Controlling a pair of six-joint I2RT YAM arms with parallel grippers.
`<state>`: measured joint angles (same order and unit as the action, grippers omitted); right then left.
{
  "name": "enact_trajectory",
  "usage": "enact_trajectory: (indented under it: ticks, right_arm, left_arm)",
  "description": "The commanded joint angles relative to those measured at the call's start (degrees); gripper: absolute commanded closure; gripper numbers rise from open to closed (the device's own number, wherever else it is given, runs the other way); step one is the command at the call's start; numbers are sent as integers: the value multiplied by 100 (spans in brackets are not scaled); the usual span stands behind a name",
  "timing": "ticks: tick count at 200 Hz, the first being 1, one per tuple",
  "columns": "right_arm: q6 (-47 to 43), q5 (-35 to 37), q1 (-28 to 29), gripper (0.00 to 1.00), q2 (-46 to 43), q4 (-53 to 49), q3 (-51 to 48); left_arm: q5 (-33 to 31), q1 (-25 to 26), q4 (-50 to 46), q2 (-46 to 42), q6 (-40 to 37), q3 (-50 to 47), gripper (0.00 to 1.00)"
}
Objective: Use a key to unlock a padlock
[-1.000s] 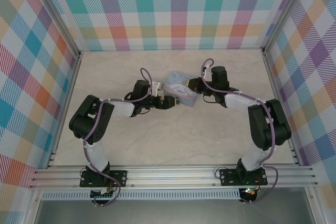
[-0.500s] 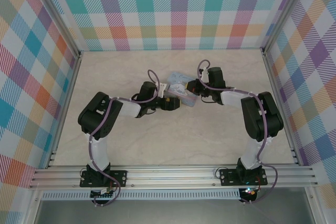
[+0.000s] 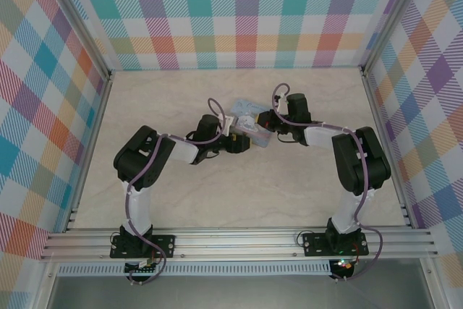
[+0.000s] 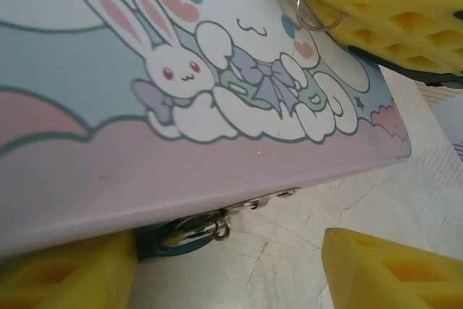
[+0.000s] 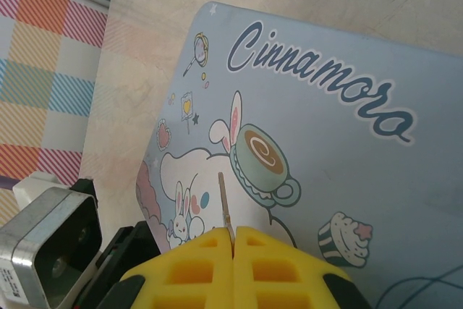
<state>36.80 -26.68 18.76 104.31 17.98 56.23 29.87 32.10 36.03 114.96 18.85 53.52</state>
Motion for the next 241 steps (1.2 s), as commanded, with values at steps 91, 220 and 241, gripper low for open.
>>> enact_trajectory:
  ticks: [91, 220, 241]
  right_arm:
    - [-100, 62, 51, 98, -51, -251, -244]
    - [-74, 69, 66, 98, -56, -216, -244]
    - [-76, 69, 61, 99, -69, -227, -244]
  left_arm:
    - [-499, 375, 582, 387, 732, 1, 47]
    - [-941, 534, 587, 412, 1066, -96, 61]
    - [-1026, 534, 564, 411, 1102, -90, 63]
